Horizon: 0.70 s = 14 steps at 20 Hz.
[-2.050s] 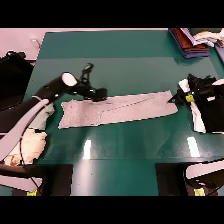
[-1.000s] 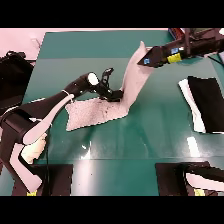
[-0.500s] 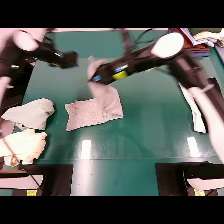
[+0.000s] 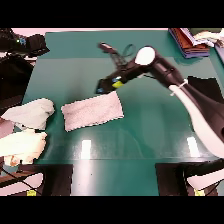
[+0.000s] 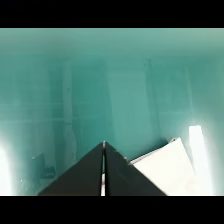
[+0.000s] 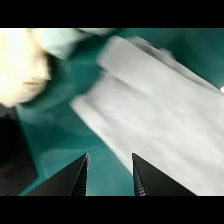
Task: Fold the shirts.
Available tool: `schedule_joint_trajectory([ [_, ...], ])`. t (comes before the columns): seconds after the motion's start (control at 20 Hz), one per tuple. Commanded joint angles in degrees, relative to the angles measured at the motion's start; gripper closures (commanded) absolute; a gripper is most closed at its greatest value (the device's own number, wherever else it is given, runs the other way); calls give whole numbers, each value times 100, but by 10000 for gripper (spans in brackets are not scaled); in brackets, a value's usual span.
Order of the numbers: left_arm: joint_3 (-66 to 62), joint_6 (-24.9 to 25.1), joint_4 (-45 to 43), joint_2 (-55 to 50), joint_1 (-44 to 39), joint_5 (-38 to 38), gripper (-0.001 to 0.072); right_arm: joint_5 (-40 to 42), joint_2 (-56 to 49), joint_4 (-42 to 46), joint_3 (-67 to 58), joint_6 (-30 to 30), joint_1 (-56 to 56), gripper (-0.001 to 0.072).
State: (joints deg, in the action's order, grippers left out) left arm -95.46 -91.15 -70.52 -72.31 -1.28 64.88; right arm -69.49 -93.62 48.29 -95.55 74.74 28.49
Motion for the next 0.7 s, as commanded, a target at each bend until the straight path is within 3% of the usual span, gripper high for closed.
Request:
schedule_joint_trajectory([
  [0.0,7,17,28,28,31,31,686,-114,289,350,1329,175,-1200,199],
  [0.05,7,17,39,22,31,28,686,-105,225,214,1674,197,-1480,136],
  [0.3,7,122,197,-76,31,55,686,227,-584,-1152,2347,13,-1711,138],
  [0.55,17,164,310,-162,31,122,686,415,-1414,-1397,1556,20,-782,145],
  [0.65,17,170,402,-173,7,118,686,555,-1690,-1550,1137,20,-420,296],
])
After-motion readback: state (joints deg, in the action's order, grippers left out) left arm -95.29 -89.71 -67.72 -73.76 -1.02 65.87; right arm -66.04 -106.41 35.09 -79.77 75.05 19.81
